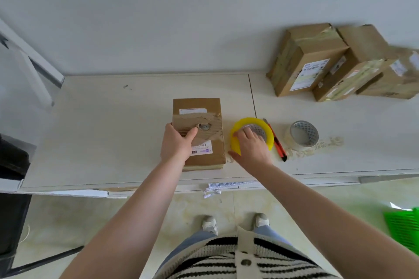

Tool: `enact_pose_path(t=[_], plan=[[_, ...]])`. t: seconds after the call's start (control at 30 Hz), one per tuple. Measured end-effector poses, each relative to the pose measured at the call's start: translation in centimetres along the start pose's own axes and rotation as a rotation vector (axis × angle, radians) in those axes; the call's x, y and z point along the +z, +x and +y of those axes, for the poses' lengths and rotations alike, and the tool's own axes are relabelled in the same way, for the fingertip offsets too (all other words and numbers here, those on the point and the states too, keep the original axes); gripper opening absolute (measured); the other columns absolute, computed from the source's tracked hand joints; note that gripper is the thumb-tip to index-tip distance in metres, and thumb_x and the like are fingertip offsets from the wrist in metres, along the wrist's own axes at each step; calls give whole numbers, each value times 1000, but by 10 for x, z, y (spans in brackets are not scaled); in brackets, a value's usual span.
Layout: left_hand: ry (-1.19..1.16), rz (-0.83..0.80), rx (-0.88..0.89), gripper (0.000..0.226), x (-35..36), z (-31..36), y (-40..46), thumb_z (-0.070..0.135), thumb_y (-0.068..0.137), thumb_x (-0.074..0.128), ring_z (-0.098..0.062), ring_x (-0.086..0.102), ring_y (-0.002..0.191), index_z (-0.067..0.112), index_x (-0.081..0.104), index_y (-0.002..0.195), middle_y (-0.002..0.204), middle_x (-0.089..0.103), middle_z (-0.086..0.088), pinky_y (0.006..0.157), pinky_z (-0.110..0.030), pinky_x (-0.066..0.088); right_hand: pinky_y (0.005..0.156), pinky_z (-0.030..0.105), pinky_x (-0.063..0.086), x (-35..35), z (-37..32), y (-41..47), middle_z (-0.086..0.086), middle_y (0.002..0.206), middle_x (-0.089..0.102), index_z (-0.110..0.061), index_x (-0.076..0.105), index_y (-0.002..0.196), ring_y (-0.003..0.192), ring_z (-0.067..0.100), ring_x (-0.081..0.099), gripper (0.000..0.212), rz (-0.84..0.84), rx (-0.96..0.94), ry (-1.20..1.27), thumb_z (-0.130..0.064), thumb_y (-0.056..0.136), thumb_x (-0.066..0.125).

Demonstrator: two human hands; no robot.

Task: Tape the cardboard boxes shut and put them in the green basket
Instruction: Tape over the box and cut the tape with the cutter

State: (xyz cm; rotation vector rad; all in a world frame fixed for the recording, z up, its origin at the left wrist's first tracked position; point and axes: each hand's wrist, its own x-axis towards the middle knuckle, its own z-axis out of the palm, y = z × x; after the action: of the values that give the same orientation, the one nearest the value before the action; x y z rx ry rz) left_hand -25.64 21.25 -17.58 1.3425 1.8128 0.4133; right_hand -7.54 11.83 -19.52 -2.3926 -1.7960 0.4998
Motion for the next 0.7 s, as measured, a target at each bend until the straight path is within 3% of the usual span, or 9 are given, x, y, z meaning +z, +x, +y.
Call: enact_pose_path(t=[0.1, 0.2, 0.33, 0.4, 0.43, 0.5, 0.57, 0.63, 0.7], plan=[[-6, -6, 15, 41, 2, 3, -4, 46, 87, 67, -22, 57, 86, 19, 41, 104, 99, 56, 5, 75, -36, 48, 76, 34, 46, -5, 1, 7, 8, 119, 55, -8, 45, 124, 106, 27, 60, 51, -62, 124, -31, -37, 89, 67], [-35, -9, 3, 40, 0, 6, -7, 45, 88, 68, -21, 55, 86, 20, 41, 104, 101, 56, 5, 75, -35, 47, 56, 32, 39, -12, 3, 8, 9, 96, 61, -11, 50, 105, 89, 31, 65, 26, -142, 195, 2, -34, 96, 58], [-61, -23, -18, 40, 4, 9, -12, 43, 87, 69, -22, 57, 88, 20, 41, 105, 108, 60, 2, 78, -36, 49, 52, 31, 30, -42, 11, 7, 2, 69, 50, -11, 47, 84, 70, 27, 51, 21, 73, 224, 251, -25, 98, 55], [-83, -62, -22, 46, 7, 12, -15, 43, 88, 68, -26, 59, 104, 17, 43, 117, 125, 59, -3, 87, -39, 50, 53, 31, 30, -66, 17, 5, 1, 68, 49, -6, 51, 85, 67, 24, 48, 20, 142, 186, 445, -21, 97, 56], [-46, -89, -22, 59, 9, 13, -16, 44, 89, 66, -29, 54, 120, 15, 39, 133, 138, 52, -8, 96, -44, 48, 55, 27, 34, -79, 19, 2, -1, 70, 51, -4, 56, 90, 68, 20, 49, 16, 138, 134, 533, -19, 97, 57], [151, -60, 26, 85, 6, 16, -19, 50, 92, 57, -36, 24, 144, 14, 12, 155, 159, 21, -17, 115, -49, 30, 70, 27, 43, -103, 17, -7, 1, 82, 62, -5, 61, 105, 77, 20, 57, 14, 75, 5, 651, -15, 97, 57], [190, 78, 250, 82, -2, 23, -27, 53, 96, 47, -34, 7, 148, 18, 5, 157, 163, 6, -15, 118, -47, 15, 80, 35, 47, -121, 10, -16, 9, 96, 68, -4, 62, 111, 88, 24, 63, 18, 15, -107, 682, -12, 96, 58], [-40, 5, 505, 71, -11, 36, -36, 50, 96, 45, -28, 17, 147, 20, 19, 155, 161, 18, -13, 119, -41, 16, 82, 32, 48, -134, 1, -23, 11, 99, 69, -3, 62, 112, 91, 21, 64, 18, -32, -205, 687, -9, 96, 58], [-302, -208, 578, 66, -20, 51, -47, 49, 93, 48, -12, 47, 132, 20, 35, 150, 149, 42, -10, 110, -29, 38, 82, 30, 47, -139, -8, -27, 14, 98, 67, -1, 60, 112, 90, 24, 62, 17, -70, -281, 651, -7, 96, 57]])
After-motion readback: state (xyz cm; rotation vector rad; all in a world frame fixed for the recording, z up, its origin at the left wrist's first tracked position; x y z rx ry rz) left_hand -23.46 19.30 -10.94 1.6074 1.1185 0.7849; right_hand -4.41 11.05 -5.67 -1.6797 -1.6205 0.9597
